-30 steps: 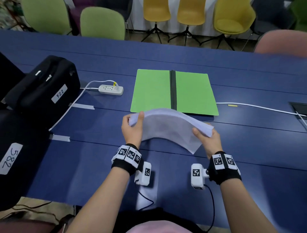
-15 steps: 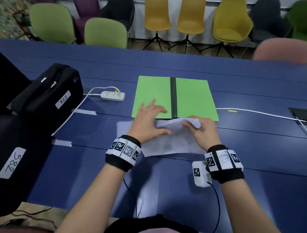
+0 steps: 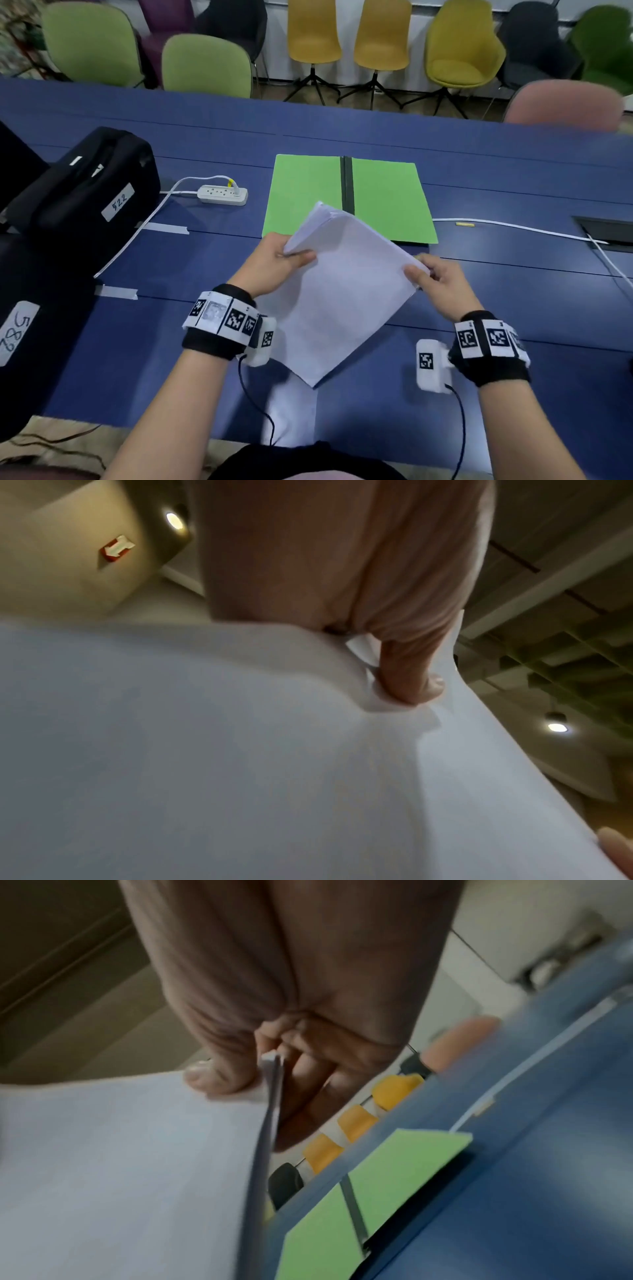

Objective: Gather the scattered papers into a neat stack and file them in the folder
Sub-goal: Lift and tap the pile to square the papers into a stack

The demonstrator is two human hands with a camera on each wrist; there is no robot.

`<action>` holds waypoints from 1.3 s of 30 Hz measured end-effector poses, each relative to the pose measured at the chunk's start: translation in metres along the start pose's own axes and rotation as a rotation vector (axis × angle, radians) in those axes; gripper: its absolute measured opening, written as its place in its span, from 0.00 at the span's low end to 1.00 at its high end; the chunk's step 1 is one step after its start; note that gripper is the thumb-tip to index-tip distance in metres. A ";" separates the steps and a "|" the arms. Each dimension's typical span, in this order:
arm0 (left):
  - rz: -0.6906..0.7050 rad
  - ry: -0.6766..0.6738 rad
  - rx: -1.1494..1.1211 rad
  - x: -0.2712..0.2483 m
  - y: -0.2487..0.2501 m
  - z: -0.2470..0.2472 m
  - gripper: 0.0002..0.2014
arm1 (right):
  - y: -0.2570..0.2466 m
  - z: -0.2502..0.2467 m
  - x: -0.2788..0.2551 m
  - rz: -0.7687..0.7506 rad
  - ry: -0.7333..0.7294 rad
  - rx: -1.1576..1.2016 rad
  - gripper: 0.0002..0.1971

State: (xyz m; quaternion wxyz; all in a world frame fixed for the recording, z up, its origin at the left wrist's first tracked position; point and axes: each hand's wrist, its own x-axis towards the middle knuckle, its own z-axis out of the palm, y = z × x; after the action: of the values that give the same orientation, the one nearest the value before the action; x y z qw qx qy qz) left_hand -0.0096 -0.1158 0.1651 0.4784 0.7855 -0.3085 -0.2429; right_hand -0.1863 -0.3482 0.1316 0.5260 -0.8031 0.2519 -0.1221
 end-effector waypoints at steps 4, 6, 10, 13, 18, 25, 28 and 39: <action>-0.091 0.111 -0.280 0.001 -0.009 0.003 0.08 | 0.000 0.018 -0.003 0.064 0.144 0.513 0.04; -0.112 0.185 -0.437 0.001 -0.012 0.009 0.06 | -0.001 0.026 -0.004 0.119 0.025 0.549 0.19; -0.114 0.287 -0.509 -0.001 0.000 0.030 0.06 | -0.016 0.043 0.003 0.085 0.174 0.455 0.04; -0.001 0.332 -0.526 -0.001 0.021 0.039 0.08 | -0.035 0.046 0.011 -0.044 0.355 0.445 0.10; 0.023 0.348 -0.528 0.007 0.027 0.040 0.04 | -0.041 0.044 0.012 -0.082 0.331 0.457 0.05; -0.171 0.412 -0.625 0.015 0.004 0.044 0.21 | -0.034 0.051 0.017 0.036 0.294 0.536 0.20; -0.211 0.450 -0.656 0.020 0.007 0.043 0.21 | -0.034 0.052 0.022 0.030 0.363 0.572 0.25; -0.247 0.186 -0.590 0.030 -0.012 0.022 0.35 | -0.017 0.031 0.025 0.013 -0.033 0.368 0.34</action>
State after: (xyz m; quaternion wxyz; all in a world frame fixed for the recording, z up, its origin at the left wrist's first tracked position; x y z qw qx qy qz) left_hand -0.0006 -0.1462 0.1430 0.6781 0.6635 -0.0823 -0.3052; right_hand -0.1467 -0.3320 0.1327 0.6687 -0.6938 0.2217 -0.1495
